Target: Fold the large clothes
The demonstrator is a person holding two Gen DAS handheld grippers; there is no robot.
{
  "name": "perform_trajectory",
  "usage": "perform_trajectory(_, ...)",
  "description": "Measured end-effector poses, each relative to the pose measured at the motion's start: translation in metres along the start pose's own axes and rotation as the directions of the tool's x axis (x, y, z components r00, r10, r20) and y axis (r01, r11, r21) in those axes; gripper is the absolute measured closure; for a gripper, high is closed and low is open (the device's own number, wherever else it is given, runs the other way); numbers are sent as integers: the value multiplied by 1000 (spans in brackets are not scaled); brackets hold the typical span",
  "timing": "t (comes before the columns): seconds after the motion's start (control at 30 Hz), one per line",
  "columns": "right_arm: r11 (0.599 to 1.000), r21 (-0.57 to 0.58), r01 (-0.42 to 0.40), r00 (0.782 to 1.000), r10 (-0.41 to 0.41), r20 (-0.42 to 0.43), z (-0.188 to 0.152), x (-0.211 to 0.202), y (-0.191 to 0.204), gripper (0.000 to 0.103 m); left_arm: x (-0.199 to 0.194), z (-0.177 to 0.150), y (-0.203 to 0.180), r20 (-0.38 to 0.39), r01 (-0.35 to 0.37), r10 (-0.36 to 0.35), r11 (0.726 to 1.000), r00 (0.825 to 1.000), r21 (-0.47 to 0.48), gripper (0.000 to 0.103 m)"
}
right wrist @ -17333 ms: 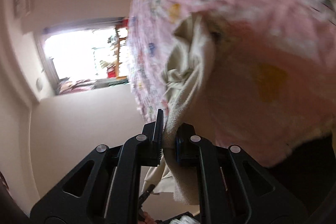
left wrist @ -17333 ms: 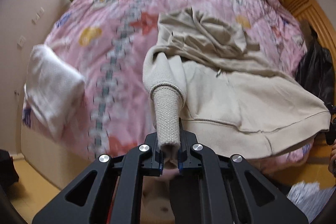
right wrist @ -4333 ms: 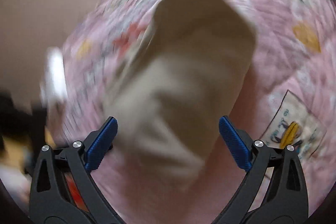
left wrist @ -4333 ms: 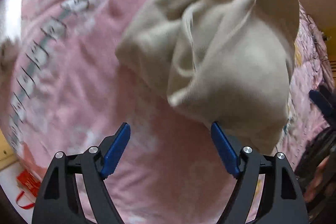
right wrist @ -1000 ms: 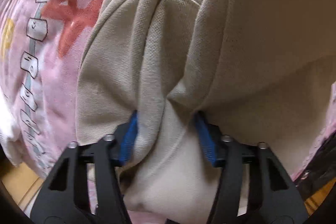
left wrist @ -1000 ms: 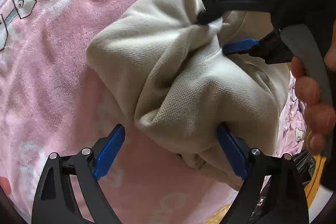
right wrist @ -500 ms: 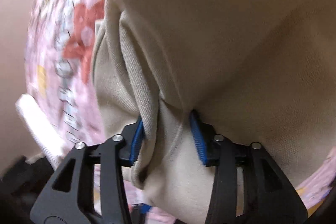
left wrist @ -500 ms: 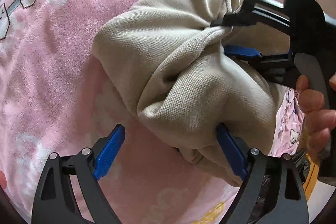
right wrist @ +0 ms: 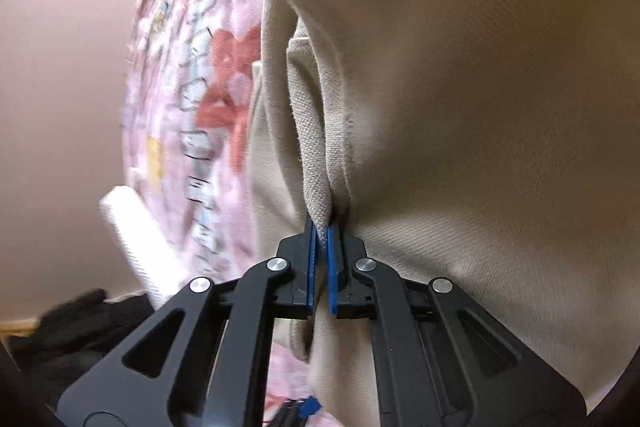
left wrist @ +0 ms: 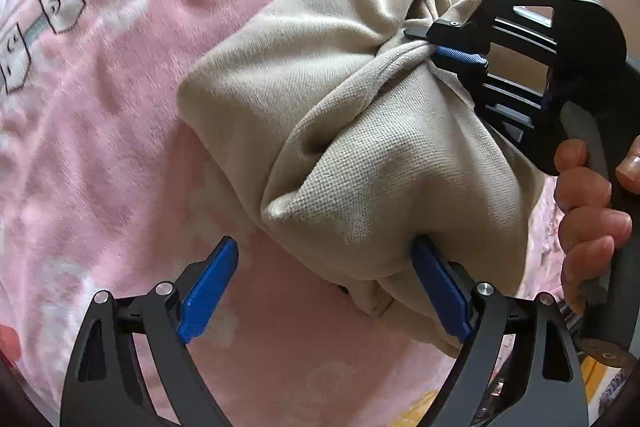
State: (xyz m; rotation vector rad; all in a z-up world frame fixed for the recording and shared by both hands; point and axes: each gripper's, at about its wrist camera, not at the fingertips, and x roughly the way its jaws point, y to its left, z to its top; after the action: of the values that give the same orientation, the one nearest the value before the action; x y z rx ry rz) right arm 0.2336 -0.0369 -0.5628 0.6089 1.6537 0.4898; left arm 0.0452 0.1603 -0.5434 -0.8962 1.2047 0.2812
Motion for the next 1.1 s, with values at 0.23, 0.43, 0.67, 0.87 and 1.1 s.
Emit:
perform_trajectory(0.23,966,-53,-251,967,253,31,2,-19,20,99,-37,15,-3,176,-94,92,996,980,3,19)
perform_trajectory(0.43,993,-56,-100,994,97,-51,6,20,47,99,-50,35,7,185,-167,174,984,967,-57,20)
perform_trajectory(0.67,998,-5,-67,988,65,-142,16,31,44,47,-29,37,16,88,-206,203,978,975,34,17)
perform_trajectory(0.87,953,-178,-244,965,256,52,16,-76,94,16,-85,54,-2,98,-201,189,971,977,130,19)
perform_trajectory(1.1,985,-169,15,899,61,434,-14,-182,25,12,-134,113,-103,200,-74,8,942,980,327,14)
